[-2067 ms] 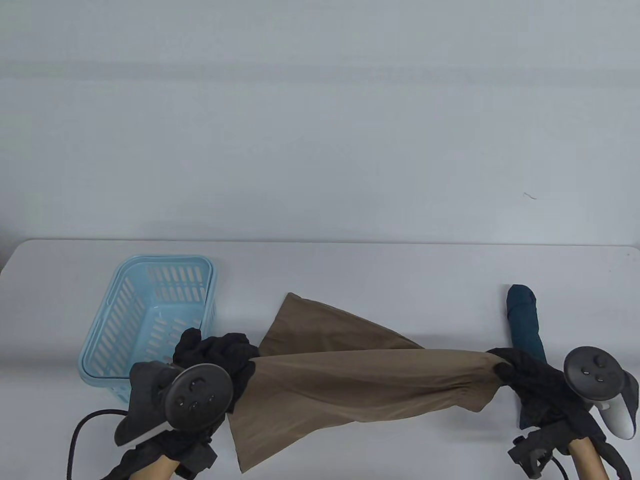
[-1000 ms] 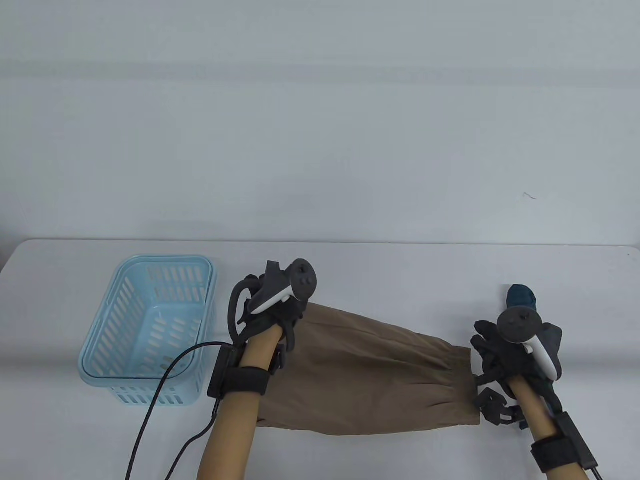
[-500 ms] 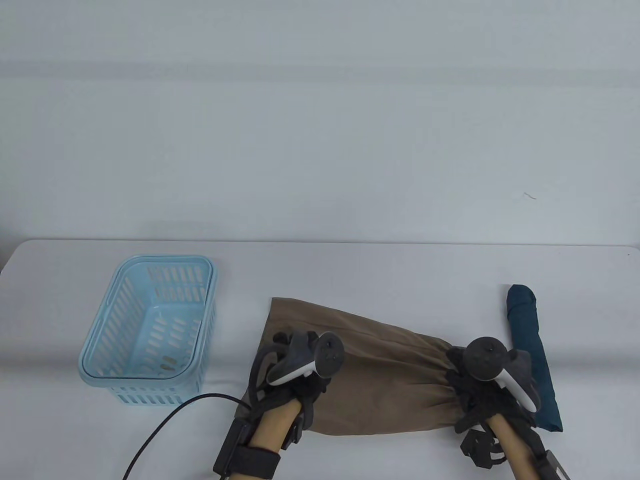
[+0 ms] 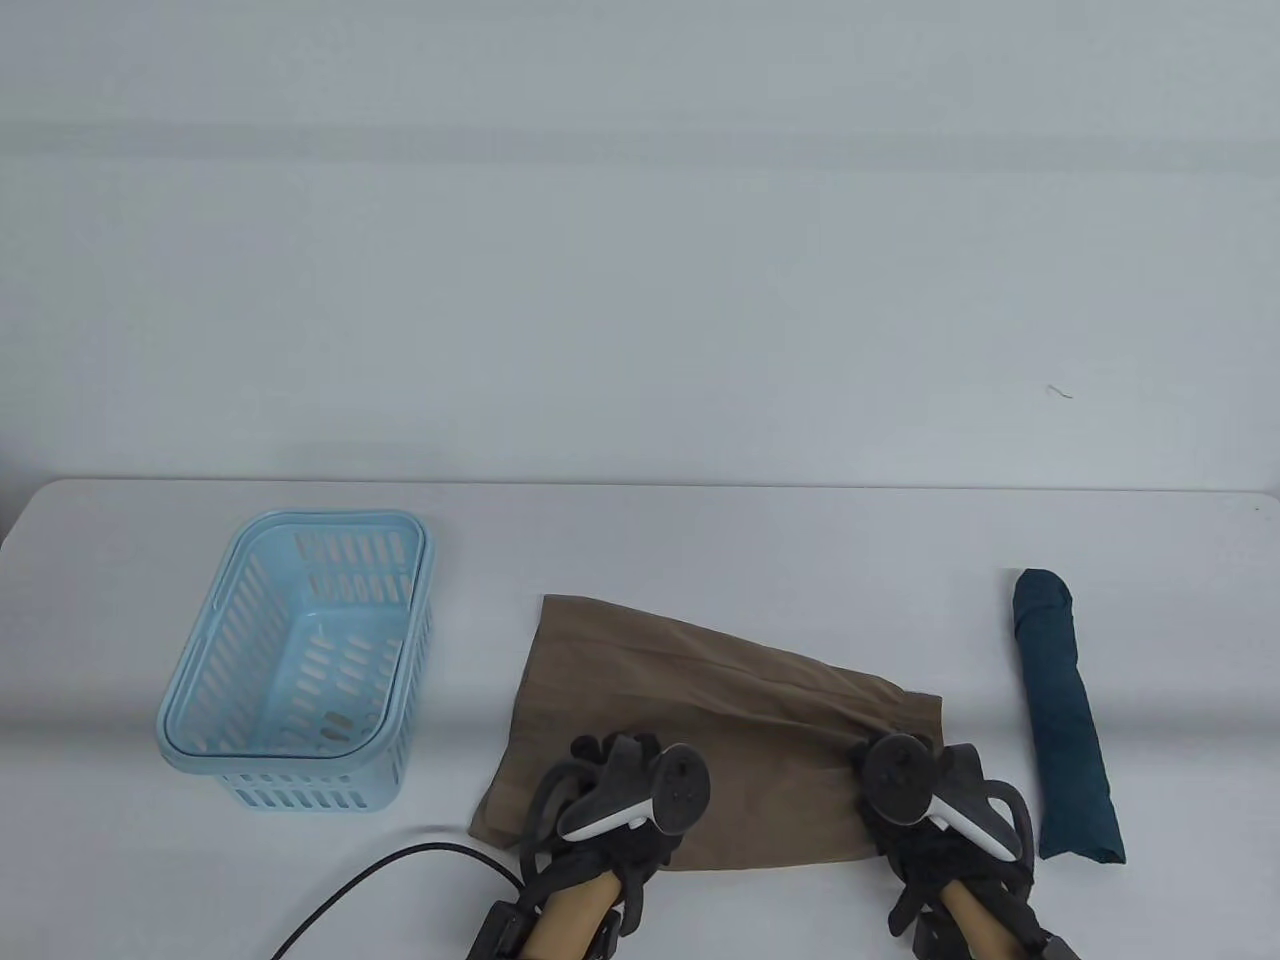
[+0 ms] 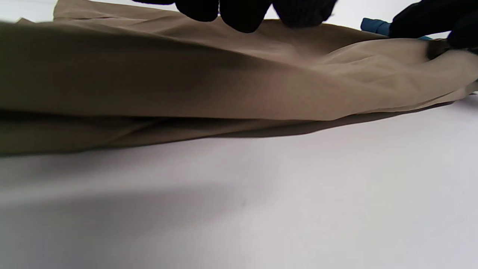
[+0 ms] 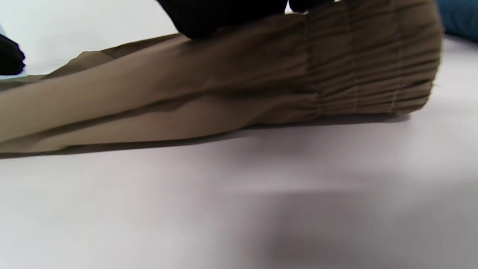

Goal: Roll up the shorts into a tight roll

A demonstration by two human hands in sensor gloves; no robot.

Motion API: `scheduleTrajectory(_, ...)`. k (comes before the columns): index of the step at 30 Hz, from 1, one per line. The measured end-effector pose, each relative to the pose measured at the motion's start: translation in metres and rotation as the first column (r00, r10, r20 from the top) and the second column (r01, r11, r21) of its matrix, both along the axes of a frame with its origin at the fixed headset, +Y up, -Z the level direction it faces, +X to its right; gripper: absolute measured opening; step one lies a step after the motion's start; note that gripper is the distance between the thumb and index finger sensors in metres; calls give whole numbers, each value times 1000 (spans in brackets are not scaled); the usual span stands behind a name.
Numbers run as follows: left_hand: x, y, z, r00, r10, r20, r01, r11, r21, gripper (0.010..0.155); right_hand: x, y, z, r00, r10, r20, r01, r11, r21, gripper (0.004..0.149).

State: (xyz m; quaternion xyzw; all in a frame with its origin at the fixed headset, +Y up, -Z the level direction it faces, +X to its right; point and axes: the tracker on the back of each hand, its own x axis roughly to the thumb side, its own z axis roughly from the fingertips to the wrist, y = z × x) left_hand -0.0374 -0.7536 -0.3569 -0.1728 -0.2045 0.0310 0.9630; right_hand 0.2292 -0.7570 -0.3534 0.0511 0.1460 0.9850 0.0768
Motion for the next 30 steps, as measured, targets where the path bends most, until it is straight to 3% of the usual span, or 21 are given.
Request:
scheduleTrajectory(16,-1,-22,-3,1000,-11,-9,10,991,-131,62,-1,-16,-5,998,61,-11,-61,997,-40,53)
scheduleTrajectory(30,0,-21,-3,999,-11,-38,5,988,-155,62,0,-17,-5,998,62,2,-62,994,-88,53)
